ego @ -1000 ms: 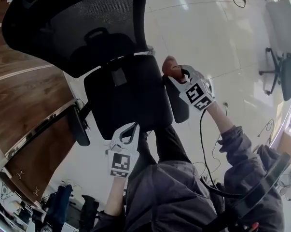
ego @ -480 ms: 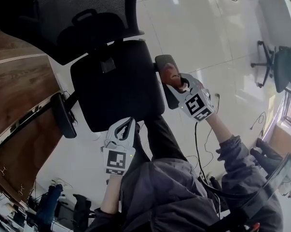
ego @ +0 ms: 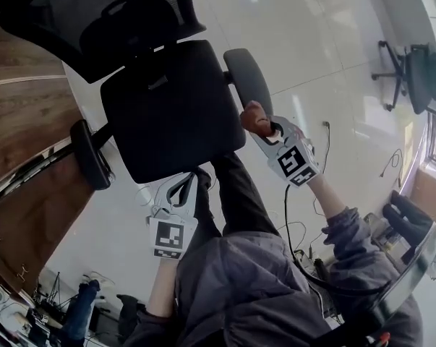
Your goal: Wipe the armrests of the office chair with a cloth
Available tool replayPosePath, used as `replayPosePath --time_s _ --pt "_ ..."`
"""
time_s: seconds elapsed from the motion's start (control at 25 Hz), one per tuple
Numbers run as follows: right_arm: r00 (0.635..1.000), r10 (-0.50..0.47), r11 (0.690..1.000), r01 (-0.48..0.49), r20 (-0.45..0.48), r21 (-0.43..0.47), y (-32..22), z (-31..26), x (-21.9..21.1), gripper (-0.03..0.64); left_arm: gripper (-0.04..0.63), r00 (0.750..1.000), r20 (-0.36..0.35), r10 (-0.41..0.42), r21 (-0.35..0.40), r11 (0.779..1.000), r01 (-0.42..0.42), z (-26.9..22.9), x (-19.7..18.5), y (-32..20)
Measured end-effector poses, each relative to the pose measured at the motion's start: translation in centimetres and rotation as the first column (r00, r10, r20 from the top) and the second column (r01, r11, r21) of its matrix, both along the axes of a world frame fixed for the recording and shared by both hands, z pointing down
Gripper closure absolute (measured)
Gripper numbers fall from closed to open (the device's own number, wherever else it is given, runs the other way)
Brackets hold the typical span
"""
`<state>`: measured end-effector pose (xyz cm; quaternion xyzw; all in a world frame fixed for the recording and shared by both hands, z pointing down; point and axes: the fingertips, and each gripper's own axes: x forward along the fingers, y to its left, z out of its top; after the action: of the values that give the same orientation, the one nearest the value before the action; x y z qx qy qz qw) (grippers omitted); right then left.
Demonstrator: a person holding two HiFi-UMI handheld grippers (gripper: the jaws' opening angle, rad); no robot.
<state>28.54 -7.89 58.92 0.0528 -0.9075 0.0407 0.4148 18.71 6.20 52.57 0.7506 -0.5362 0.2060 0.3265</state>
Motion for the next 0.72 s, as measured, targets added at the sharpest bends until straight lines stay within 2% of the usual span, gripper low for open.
replayPosePath --time_s 0.12,0.28,0.72 --pt "1.000 0.005 1.000 -0.005 -0.003 -0.007 0.8 -0.2 0.9 0.528 0.580 1.000 0.005 0.013 -0.001 1.000 -0.013 -0.3 0.6 0.7" --pt "1.000 -0.005 1.000 0.005 -0.004 -0.001 -0.7 0.0 0.5 0.528 0.580 1.000 0.006 -0.003 -0.012 1.000 0.003 -0.4 0.5 0.3" --pt "0.992 -0.124 0.992 0.124 -0.003 0.003 -11.4 2.4 -5.6 0.528 0.580 0.996 -0.016 -0.092 -0.049 0.995 0.091 0.5 -0.6 -6.6"
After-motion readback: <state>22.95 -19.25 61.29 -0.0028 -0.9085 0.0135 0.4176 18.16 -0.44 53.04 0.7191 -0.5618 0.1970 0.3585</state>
